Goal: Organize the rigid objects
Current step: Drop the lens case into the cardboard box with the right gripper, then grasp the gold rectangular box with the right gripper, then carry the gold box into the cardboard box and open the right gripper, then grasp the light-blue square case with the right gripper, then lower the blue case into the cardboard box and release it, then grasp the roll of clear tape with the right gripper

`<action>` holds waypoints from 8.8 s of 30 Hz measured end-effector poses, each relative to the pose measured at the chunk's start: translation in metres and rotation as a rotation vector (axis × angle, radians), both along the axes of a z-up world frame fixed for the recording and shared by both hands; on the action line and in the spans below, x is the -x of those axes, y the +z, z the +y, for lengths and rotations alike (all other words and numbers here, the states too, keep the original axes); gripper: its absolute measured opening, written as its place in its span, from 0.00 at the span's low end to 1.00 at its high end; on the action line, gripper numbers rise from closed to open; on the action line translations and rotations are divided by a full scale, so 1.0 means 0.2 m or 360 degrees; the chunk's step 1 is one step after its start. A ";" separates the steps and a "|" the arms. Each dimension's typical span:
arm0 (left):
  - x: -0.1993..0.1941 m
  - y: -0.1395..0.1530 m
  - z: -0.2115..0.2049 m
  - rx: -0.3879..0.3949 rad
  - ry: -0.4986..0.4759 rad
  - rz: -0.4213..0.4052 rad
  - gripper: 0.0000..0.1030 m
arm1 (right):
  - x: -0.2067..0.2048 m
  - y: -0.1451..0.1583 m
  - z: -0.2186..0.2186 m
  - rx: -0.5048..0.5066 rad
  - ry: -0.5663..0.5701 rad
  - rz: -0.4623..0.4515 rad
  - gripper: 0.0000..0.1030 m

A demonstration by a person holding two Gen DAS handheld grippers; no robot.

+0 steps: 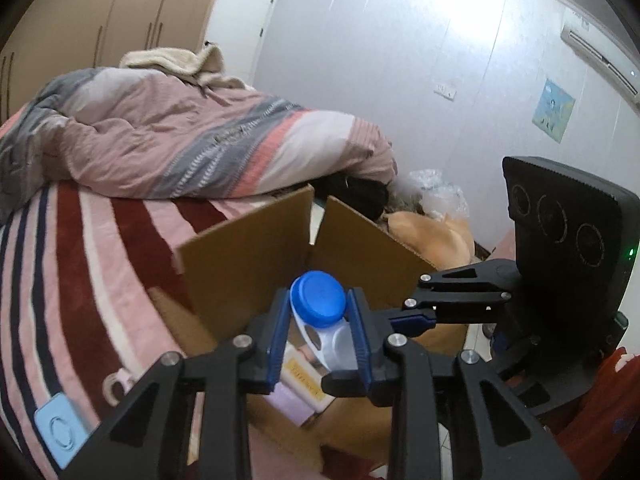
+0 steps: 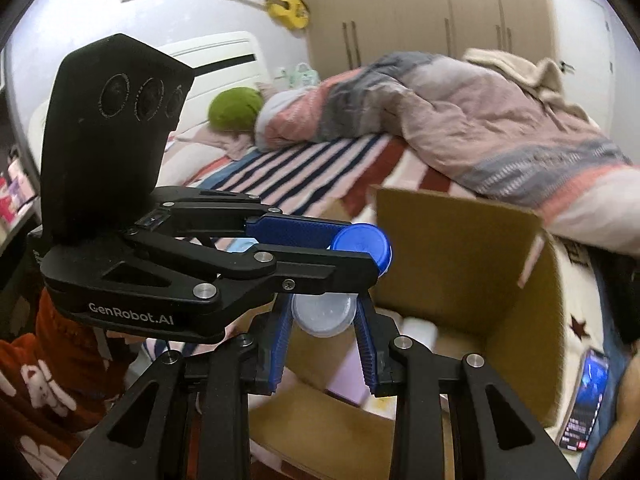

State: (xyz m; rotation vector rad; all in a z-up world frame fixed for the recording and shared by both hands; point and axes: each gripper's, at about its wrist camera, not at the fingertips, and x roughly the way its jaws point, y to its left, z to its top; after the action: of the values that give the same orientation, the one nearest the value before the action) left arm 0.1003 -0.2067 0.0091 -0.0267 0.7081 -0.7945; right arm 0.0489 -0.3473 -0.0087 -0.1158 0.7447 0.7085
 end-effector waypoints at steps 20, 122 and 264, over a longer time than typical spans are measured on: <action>0.09 0.11 0.43 -0.0012 0.0344 -0.0148 0.72 | -0.04 -0.05 0.03 0.0092 -0.0080 0.0076 0.44; 0.03 0.10 0.31 -0.0064 0.0271 -0.0119 0.76 | -0.08 -0.04 -0.04 0.0077 -0.0120 -0.0005 0.35; 0.05 -0.57 1.45 0.0021 0.0816 0.0094 0.79 | -0.41 -0.73 0.99 0.0340 -0.0210 0.0222 0.74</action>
State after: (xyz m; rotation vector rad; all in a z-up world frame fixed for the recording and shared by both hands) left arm 0.0895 0.0843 -0.1052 -0.2355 0.7106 -0.3077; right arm 0.1316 -0.1489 -0.1544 -0.2112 0.9523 0.5136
